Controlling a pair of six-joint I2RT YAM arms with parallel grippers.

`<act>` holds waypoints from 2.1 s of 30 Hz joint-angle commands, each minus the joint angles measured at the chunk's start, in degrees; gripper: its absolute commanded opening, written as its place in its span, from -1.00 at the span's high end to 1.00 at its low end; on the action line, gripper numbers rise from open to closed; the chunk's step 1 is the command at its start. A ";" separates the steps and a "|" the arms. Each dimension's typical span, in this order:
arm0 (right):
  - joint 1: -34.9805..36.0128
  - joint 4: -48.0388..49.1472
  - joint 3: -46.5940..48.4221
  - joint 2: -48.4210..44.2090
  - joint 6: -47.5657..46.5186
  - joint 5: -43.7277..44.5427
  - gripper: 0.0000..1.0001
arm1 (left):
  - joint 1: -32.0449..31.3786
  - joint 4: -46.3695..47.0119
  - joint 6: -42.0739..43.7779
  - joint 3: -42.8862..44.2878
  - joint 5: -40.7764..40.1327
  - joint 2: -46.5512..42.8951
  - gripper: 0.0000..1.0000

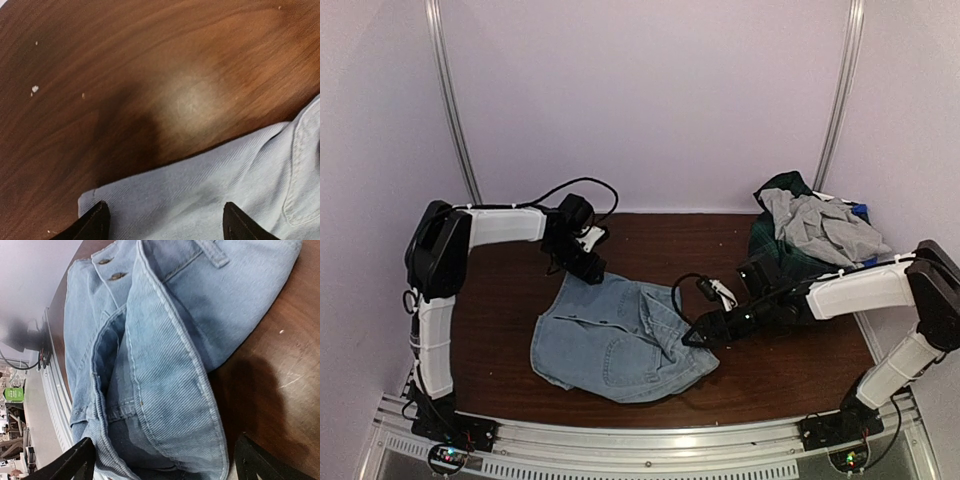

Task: Fold and stack the mixed laundry pile
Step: Flatten out the crumpled shirt at the center of the board.

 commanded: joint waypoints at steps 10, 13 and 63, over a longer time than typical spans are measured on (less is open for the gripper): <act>2.09 -4.47 -0.37 2.41 -3.25 0.18 1.00 | 3.72 -1.13 -16.74 -28.27 -14.79 -22.06 1.00; 0.36 -5.03 -0.33 1.84 -2.21 3.61 1.00 | 3.74 -1.55 -21.47 -35.25 -15.54 -31.00 1.00; -6.45 -21.39 12.29 2.47 -9.74 18.85 1.00 | 1.27 4.09 -22.78 -49.75 3.55 -43.06 -0.16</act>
